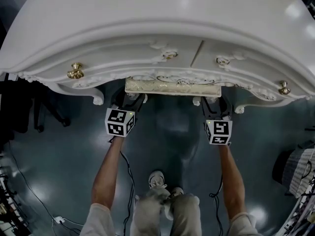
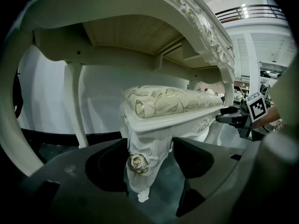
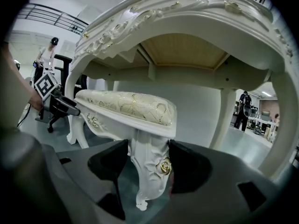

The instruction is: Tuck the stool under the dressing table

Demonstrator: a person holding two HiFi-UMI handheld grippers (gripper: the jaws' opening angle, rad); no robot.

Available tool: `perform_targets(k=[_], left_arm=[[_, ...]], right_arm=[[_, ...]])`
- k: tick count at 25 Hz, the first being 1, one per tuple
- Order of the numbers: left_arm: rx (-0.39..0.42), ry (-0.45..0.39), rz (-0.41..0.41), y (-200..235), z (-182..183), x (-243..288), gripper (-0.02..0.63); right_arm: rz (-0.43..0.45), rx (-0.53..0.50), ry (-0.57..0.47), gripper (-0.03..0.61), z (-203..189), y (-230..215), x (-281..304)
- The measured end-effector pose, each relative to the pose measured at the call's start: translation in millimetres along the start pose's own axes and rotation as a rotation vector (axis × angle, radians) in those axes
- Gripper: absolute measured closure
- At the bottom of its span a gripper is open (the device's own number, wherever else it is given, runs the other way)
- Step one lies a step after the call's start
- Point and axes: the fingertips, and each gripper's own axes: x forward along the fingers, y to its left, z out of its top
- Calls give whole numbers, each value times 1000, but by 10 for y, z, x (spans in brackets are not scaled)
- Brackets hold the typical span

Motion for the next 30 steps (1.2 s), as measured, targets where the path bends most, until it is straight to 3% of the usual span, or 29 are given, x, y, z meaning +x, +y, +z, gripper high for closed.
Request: perform_targets(k=[18,20,23,30], left_arm=[[-16,-40,19,129,140,237,324],[-31,-32,20,107,142,203,310],[-54,-24,20,82,143,66,310],[-66,-6,33,-49,128,-257,310]], right_arm=[[-14,7,-31,307,98,-112,264],[-15,28,-18,271,96,-102,231],[-8,29,7,268,63,-20,103],[26,56,32,307,69,145,-238]])
